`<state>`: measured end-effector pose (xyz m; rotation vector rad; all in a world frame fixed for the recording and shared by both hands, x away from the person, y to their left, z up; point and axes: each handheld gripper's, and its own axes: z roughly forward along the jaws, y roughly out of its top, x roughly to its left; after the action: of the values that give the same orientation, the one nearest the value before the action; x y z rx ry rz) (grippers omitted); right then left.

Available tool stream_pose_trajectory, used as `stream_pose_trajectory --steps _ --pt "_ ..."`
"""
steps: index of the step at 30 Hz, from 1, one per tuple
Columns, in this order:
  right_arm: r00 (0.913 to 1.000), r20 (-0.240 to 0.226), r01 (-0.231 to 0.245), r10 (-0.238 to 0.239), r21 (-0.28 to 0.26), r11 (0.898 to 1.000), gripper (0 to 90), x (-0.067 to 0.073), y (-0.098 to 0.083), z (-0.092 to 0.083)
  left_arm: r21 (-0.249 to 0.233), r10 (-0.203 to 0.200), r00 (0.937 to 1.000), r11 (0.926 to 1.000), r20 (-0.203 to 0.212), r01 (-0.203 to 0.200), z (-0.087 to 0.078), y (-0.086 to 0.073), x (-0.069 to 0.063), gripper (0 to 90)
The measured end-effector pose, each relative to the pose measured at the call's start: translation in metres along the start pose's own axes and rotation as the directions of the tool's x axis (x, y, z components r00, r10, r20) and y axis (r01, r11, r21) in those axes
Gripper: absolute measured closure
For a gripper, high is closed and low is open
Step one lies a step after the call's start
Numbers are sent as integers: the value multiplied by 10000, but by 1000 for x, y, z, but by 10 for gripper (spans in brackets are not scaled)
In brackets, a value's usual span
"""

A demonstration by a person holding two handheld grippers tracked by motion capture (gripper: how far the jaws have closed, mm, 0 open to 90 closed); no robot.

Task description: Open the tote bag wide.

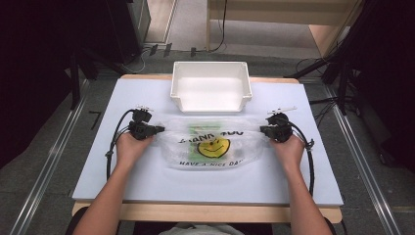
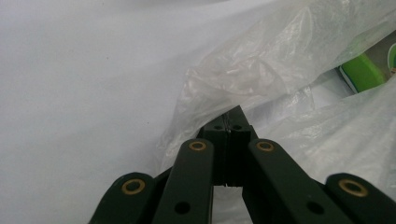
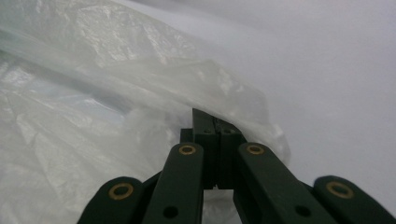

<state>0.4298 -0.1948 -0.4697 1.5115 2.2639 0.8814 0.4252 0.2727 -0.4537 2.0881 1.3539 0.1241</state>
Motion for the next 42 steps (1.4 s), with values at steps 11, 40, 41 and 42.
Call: stream_pose_trajectory --steps 11,40,41,42 --pt "9999 -135 -32 33 101 9999 900 -7 -10 -9 -41 -2 10000 10000 -29 2 -2 -2 2 900" --pt "9893 -1162 830 -877 -453 9955 900 22 10 -21 -296 843 9944 9961 634 -826 -18 17 -29 900" --pt "9891 -1126 900 -945 -438 9950 900 24 12 -22 -338 894 9939 9956 642 -873 -19 18 -31 900" --pt "9896 -1030 965 -1000 -380 9946 900 25 13 -23 -375 962 9930 9949 687 -938 -20 19 -34 900"
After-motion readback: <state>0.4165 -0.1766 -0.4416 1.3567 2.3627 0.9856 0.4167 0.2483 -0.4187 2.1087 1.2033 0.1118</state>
